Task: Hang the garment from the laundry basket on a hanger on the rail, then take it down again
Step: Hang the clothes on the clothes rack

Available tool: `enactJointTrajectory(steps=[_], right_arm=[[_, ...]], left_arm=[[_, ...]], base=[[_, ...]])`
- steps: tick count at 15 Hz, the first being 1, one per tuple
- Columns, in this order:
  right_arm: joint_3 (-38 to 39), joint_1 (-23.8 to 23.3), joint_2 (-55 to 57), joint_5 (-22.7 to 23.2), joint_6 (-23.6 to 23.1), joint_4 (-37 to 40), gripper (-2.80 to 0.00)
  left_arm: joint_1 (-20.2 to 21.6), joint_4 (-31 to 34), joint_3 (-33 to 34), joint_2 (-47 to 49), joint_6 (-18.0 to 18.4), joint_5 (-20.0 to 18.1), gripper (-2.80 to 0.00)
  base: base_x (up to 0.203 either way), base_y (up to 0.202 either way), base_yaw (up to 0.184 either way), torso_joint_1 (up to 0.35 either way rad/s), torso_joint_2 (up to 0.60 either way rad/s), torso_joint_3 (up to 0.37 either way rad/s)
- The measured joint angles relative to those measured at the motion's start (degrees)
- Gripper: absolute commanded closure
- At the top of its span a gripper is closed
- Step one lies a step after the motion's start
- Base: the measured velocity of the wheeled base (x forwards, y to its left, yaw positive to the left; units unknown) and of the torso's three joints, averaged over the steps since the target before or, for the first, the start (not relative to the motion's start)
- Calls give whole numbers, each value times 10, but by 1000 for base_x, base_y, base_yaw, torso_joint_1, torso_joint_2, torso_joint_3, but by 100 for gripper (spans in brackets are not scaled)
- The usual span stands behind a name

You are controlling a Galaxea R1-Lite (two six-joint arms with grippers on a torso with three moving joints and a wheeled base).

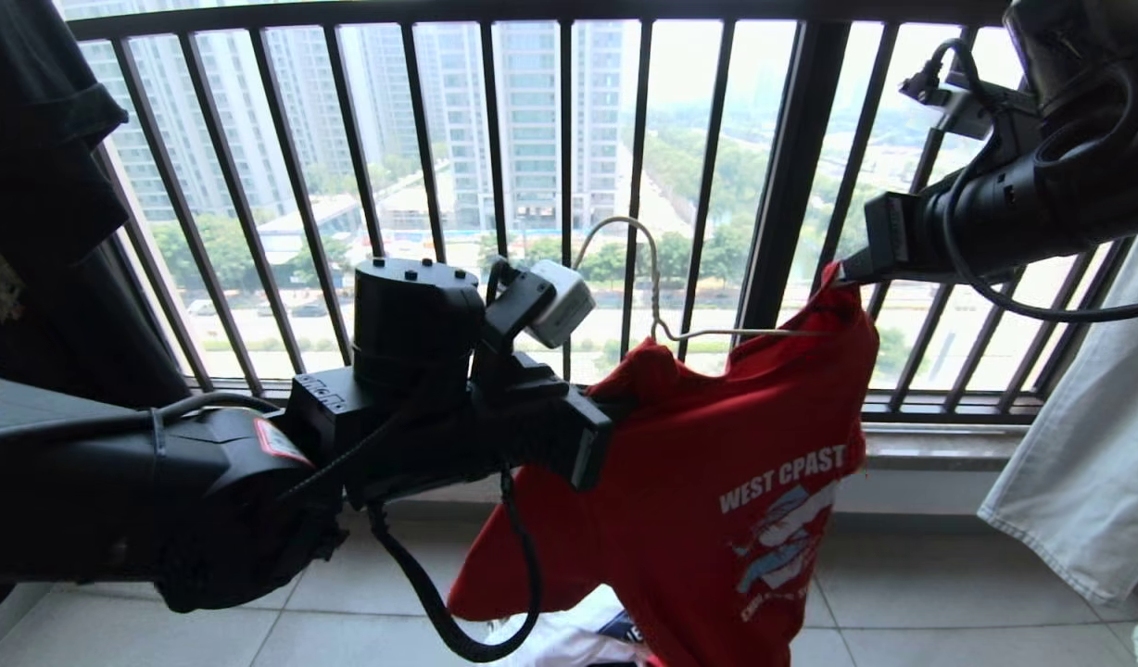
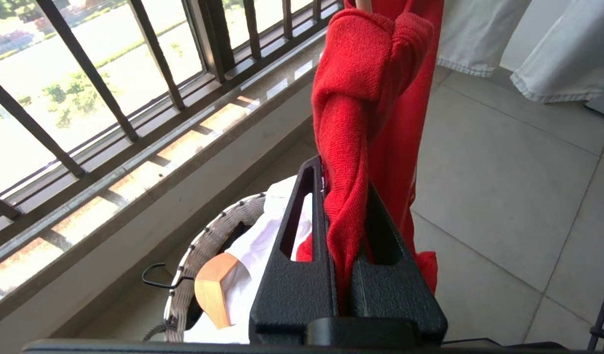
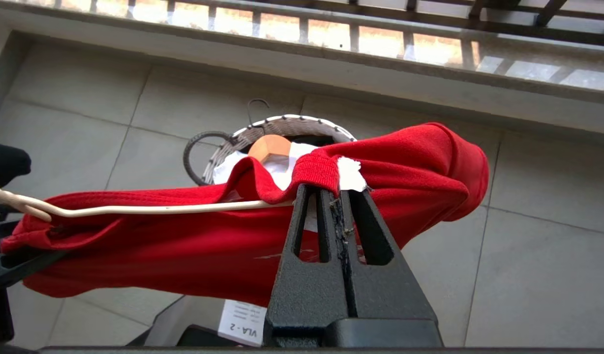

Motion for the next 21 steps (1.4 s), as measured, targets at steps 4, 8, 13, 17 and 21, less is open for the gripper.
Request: enactJointTrajectory(steps=[4, 8, 13, 17, 21], right_arm=[[-36, 61, 32, -161, -83, -29, 0], [-38, 91, 41, -241, -114, -59, 0], [-39, 119, 42, -282, -111, -64, 0], [-39, 145, 42, -316, -101, -64, 0], [-35, 164, 37, -318, -80, -61, 0]], left_arm=[[-30, -77, 6, 40, -6, 63, 0], [-76, -178, 10, 83, 0, 159, 0], [-119, -323, -29, 157, 37, 307, 0], [-126, -336, -65, 189, 37, 354, 0], [-126, -386, -81, 205, 34, 360, 0]], base=[[0, 0, 0, 0, 0, 0], [0, 0, 0, 0, 0, 0], [0, 0, 0, 0, 0, 0], [0, 0, 0, 0, 0, 0], [0, 0, 0, 0, 0, 0]])
